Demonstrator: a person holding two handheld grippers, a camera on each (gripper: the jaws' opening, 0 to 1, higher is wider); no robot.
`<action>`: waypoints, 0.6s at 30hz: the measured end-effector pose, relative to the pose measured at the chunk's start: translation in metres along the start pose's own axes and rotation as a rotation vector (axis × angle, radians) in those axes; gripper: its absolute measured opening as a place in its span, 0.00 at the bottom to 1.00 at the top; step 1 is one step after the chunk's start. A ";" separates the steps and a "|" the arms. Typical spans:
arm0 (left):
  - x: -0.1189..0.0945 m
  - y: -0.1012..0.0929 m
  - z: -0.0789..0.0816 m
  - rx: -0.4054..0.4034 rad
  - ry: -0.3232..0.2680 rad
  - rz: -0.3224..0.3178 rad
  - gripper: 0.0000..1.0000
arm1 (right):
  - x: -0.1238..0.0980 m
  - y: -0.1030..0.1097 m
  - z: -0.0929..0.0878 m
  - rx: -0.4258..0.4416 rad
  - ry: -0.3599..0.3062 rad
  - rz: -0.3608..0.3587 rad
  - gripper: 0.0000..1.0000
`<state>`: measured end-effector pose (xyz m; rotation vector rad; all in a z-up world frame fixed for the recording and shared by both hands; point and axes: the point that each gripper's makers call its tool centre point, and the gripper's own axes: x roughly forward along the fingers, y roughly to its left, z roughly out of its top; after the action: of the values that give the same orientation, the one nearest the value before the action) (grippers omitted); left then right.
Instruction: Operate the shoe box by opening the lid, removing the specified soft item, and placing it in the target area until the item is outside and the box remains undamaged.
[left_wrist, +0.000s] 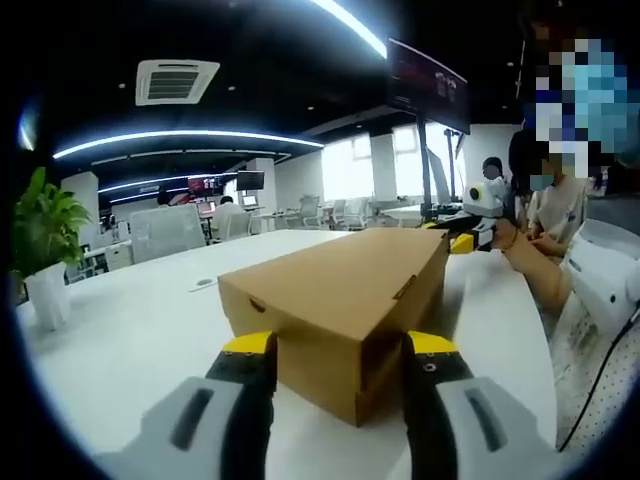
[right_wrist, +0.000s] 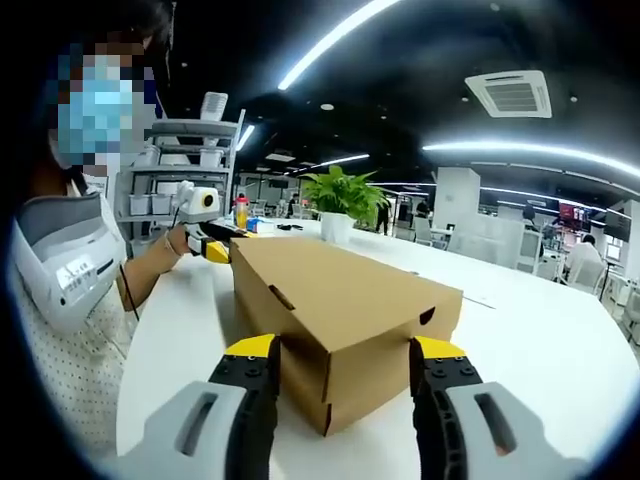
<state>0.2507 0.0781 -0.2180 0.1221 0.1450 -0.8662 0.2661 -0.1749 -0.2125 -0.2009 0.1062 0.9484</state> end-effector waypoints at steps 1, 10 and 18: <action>0.000 0.000 0.000 -0.003 -0.001 -0.001 0.51 | 0.000 0.000 -0.001 -0.001 0.003 0.000 0.53; 0.002 0.000 0.000 -0.010 -0.003 -0.002 0.51 | 0.001 0.000 -0.002 0.017 0.015 -0.008 0.52; 0.002 0.000 0.000 -0.009 -0.003 -0.001 0.51 | 0.001 0.000 -0.003 0.039 0.021 -0.009 0.51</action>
<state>0.2522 0.0767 -0.2184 0.1118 0.1462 -0.8663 0.2664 -0.1748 -0.2157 -0.1747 0.1428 0.9348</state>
